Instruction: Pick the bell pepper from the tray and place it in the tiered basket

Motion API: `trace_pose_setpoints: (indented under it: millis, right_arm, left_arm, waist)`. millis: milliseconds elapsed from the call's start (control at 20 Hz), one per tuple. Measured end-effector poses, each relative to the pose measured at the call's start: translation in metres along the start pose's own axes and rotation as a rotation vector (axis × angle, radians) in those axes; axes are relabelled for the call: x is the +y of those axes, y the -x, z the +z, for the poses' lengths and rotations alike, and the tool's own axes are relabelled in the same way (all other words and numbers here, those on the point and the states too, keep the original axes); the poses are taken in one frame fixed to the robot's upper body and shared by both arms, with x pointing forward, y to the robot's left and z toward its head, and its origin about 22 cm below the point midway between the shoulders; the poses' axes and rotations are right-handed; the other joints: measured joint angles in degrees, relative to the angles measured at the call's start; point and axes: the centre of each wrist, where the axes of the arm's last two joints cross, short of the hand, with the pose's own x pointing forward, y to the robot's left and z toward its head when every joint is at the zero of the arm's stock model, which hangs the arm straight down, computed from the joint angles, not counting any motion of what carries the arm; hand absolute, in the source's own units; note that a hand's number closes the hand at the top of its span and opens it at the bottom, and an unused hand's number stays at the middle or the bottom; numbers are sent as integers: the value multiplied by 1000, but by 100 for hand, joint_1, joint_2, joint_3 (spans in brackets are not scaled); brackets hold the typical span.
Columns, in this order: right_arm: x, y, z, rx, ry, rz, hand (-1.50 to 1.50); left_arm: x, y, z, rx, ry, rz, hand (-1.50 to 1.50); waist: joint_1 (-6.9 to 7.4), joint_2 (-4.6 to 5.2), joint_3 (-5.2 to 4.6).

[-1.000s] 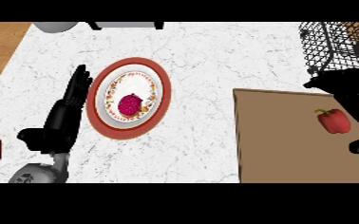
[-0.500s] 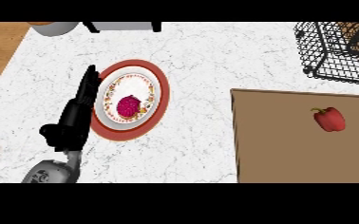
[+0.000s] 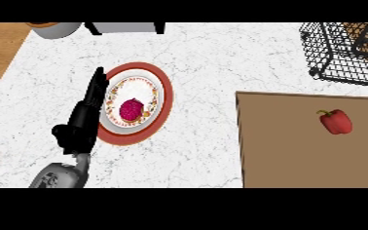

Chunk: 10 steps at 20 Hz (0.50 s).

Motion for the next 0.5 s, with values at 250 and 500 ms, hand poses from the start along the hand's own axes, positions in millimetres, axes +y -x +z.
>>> trace_pose_setpoints:
  millis: [250,500]
  right_arm:
    - [19,-23,-10,66,-53,169,-150]
    - [39,-31,-12,109,-74,256,-150]
  left_arm:
    - [-5,-2,-2,-9,4,-5,0]
    - [-10,-6,-5,-14,10,-5,0]
  waist:
    - [55,16,-4]
    - [82,26,-9]
